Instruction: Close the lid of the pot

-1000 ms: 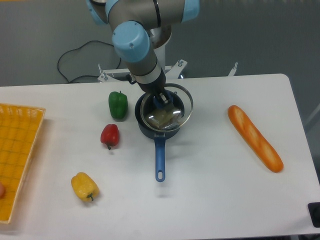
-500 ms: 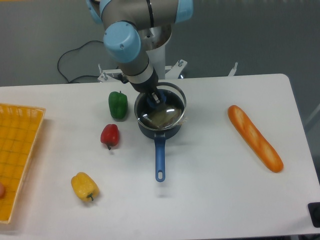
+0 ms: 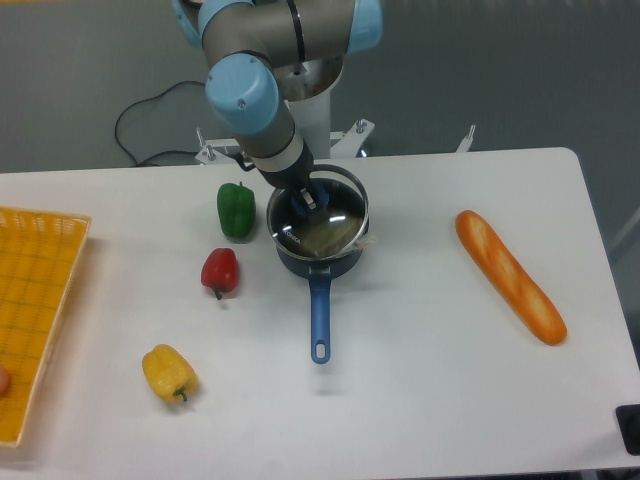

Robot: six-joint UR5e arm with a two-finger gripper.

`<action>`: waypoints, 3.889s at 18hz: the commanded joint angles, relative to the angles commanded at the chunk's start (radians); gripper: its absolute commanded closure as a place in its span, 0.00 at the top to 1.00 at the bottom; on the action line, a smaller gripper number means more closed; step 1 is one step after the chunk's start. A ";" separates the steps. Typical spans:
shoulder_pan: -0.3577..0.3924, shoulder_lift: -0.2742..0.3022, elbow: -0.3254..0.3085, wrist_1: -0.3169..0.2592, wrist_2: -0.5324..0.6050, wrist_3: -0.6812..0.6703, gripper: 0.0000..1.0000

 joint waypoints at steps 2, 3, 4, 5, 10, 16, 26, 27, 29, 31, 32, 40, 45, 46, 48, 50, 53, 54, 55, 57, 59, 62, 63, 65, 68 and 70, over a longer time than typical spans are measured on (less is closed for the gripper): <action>0.006 -0.002 0.002 0.000 0.003 0.000 0.37; 0.008 -0.002 0.002 0.000 0.003 0.000 0.37; 0.008 -0.002 0.003 0.000 0.005 -0.002 0.37; 0.008 -0.002 0.003 0.000 0.005 -0.002 0.37; 0.006 -0.002 0.008 0.002 0.008 -0.003 0.37; 0.000 -0.015 0.000 0.017 0.051 -0.005 0.37; -0.005 -0.043 -0.003 0.023 0.055 -0.041 0.37; -0.005 -0.045 -0.003 0.023 0.055 -0.043 0.37; -0.008 -0.048 -0.003 0.023 0.055 -0.046 0.37; -0.018 -0.054 -0.002 0.025 0.055 -0.046 0.37; -0.018 -0.055 0.000 0.025 0.054 -0.048 0.37; -0.023 -0.060 -0.005 0.029 0.055 -0.048 0.38; -0.028 -0.061 -0.006 0.028 0.068 -0.044 0.38; -0.035 -0.060 -0.006 0.028 0.068 -0.046 0.39; -0.041 -0.061 -0.008 0.028 0.069 -0.046 0.39; -0.046 -0.061 -0.012 0.028 0.069 -0.048 0.40; -0.058 -0.067 -0.015 0.028 0.072 -0.048 0.40; -0.058 -0.068 -0.015 0.028 0.089 -0.048 0.40; -0.064 -0.069 -0.018 0.028 0.104 -0.048 0.40; -0.075 -0.074 -0.020 0.028 0.118 -0.049 0.41; -0.077 -0.075 -0.020 0.028 0.118 -0.048 0.43; -0.083 -0.075 -0.020 0.028 0.118 -0.051 0.44; -0.089 -0.075 -0.020 0.028 0.118 -0.058 0.45; -0.094 -0.077 -0.018 0.026 0.118 -0.072 0.45; -0.097 -0.081 -0.017 0.026 0.118 -0.072 0.49; -0.106 -0.083 -0.012 0.026 0.121 -0.072 0.49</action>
